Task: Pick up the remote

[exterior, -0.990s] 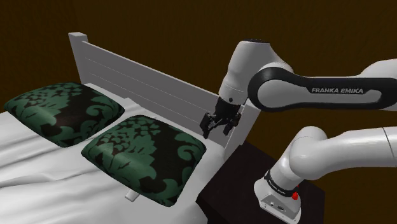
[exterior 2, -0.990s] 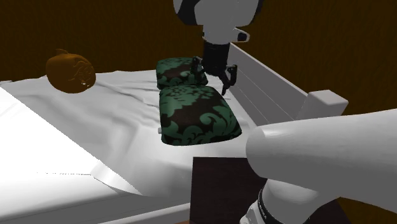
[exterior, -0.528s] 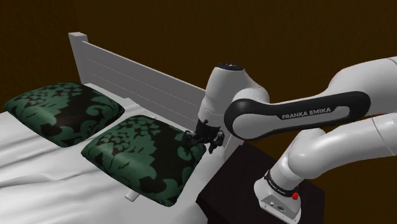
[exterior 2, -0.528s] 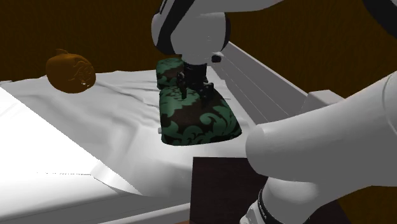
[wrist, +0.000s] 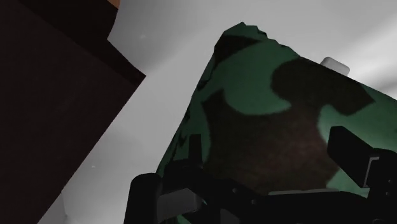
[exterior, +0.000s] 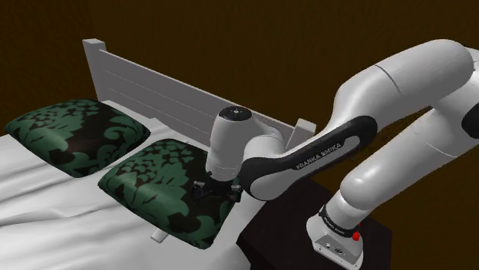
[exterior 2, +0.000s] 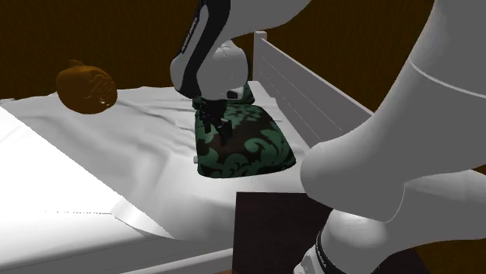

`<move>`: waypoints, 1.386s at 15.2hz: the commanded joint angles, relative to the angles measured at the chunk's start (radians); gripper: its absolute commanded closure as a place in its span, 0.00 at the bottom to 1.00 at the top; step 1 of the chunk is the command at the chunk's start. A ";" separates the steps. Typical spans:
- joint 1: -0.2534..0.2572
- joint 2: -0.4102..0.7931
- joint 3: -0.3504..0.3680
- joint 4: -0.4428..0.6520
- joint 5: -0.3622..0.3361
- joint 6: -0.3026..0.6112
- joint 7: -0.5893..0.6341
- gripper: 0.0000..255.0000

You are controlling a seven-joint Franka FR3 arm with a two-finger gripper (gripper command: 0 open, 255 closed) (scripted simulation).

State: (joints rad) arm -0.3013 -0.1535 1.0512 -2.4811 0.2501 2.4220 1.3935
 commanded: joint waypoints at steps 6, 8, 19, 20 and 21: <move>0.154 0.515 -0.148 0.205 -0.683 0.065 0.693 0.00; 0.251 0.601 -0.238 0.279 -0.749 0.060 0.788 0.00; 0.643 0.955 -0.608 0.708 -0.736 0.045 0.995 0.00; 0.659 0.962 -0.627 0.711 -0.724 0.056 0.988 0.00; 0.663 0.973 -0.632 0.715 -0.728 0.062 0.991 0.00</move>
State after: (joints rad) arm 0.3419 0.7994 0.4433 -1.7842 -0.4507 2.4834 2.3833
